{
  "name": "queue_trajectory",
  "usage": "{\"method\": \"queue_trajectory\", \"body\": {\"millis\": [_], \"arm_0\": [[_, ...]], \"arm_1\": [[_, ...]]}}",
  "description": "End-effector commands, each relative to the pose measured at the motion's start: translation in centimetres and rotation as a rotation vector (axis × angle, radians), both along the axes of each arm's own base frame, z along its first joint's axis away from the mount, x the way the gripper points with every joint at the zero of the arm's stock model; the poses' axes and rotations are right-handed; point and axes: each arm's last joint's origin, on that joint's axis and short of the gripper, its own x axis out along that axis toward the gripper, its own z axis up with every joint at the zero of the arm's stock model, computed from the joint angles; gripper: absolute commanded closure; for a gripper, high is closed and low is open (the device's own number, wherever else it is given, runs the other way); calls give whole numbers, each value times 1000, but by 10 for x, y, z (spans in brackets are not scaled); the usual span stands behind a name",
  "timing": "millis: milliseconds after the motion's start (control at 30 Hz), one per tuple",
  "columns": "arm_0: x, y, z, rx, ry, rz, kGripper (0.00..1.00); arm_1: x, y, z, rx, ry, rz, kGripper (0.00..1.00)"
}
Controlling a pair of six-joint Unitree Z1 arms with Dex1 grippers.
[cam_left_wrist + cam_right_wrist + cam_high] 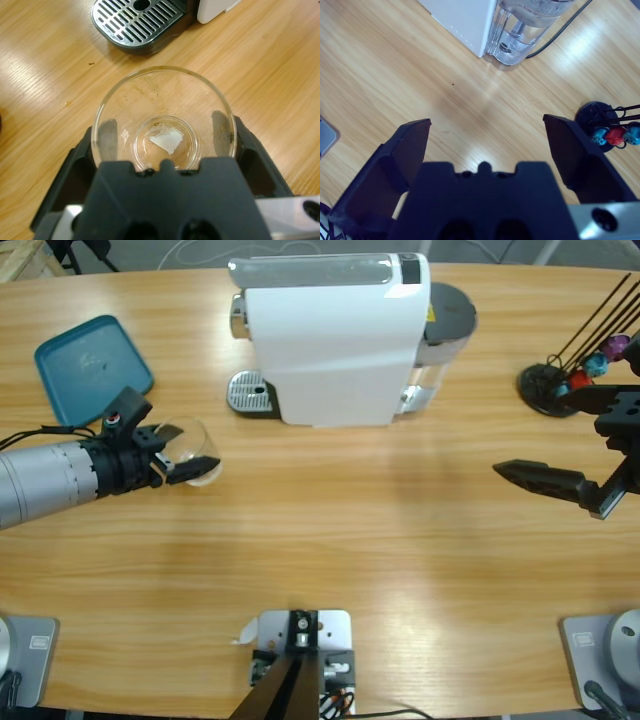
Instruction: Pour coffee
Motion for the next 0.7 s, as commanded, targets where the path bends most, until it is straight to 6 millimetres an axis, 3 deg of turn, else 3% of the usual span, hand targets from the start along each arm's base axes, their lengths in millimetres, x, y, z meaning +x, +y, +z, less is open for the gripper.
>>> {"method": "queue_trajectory", "body": {"millis": [33,133,333,433,700], "arm_0": [[-6,9,-2,16,-20,18,1000],[-3,11,16,-33,-88,-12,1000],[35,50,58,-53,-107,-301,1000],[60,56,70,-63,-128,-360,1000],[131,52,72,-38,-68,-529,1000]], "arm_1": [[1,3,2,-1,-15,-1,4],[1,3,2,0,-15,-3,4],[-2,-1,4,12,-26,3,4],[-5,-6,5,19,-32,6,4],[-11,-14,4,21,-33,6,4]]}}
